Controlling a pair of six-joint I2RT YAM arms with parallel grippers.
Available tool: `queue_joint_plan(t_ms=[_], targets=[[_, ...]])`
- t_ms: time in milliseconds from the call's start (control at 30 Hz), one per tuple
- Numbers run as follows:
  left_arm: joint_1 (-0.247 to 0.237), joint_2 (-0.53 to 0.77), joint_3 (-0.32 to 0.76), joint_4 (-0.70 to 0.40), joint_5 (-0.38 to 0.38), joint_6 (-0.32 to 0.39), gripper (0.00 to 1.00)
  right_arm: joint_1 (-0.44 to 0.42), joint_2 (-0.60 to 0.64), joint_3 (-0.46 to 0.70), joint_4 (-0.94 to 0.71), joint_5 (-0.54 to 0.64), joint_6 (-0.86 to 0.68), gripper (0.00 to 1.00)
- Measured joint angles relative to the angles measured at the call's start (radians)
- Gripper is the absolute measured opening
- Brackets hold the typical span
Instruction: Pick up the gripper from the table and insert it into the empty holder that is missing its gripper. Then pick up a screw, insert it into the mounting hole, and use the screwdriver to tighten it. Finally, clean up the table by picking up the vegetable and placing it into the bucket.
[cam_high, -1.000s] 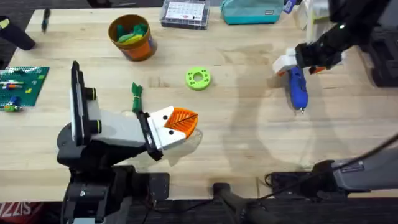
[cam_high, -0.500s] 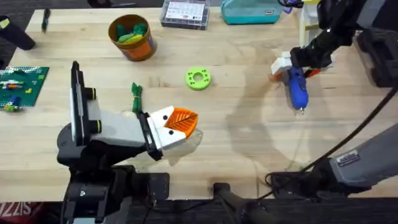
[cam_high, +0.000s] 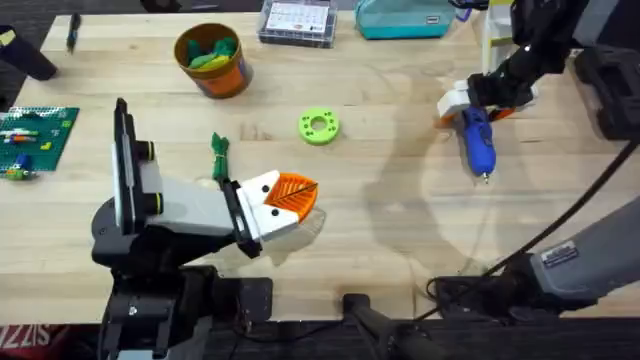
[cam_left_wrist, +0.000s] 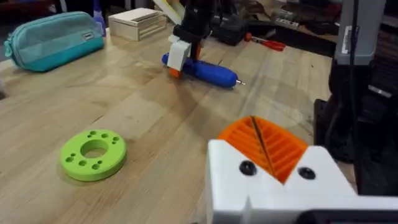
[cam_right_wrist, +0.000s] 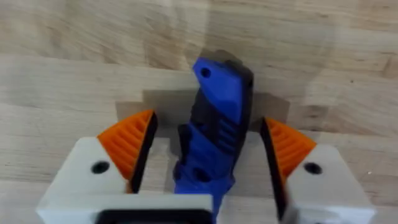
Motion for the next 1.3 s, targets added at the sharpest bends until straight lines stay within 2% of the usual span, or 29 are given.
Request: queue_joint_plan(t_ms=[100, 133, 200, 300, 333, 533, 767, 967, 1133, 1300], targets=[[0.0, 0.0, 0.0, 0.001, -0.004, 0.0, 0.018, -0.002, 0.001, 0.0, -0.001, 0.009, -0.01, 0.717], [0.0, 0.0, 0.0, 0.001, -0.004, 0.0, 0.018, -0.003, 0.002, 0.0, -0.001, 0.012, -0.012, 0.597], [0.0, 0.0, 0.0, 0.001, -0.006, 0.0, 0.018, -0.004, 0.002, 0.0, 0.001, 0.016, -0.014, 0.419], [0.0, 0.0, 0.0, 0.002, -0.008, 0.0, 0.018, -0.005, 0.005, 0.001, -0.002, 0.016, -0.015, 0.048], [0.0, 0.0, 0.0, 0.002, -0.008, 0.0, 0.018, -0.005, 0.006, 0.001, -0.003, 0.014, -0.012, 0.02], [0.0, 0.0, 0.0, 0.002, -0.011, 0.0, 0.018, -0.005, 0.006, 0.002, -0.011, 0.009, -0.013, 0.019], [0.0, 0.0, 0.0, 0.002, -0.013, 0.0, 0.018, -0.004, -0.063, 0.015, -0.164, 0.001, -0.003, 0.015], [0.0, 0.0, 0.0, 0.002, -0.015, 0.0, 0.018, 0.019, -0.29, 0.047, -0.254, 0.001, 0.015, 0.012], [0.0, 0.0, 0.0, 0.002, -0.015, 0.0, 0.018, 0.087, -0.509, 0.051, -0.324, -0.001, 0.048, 0.009], [0.0, 0.0, 0.0, 0.002, -0.015, 0.0, 0.018, 0.155, -0.718, -0.003, -0.263, -0.008, 0.108, 0.008]])
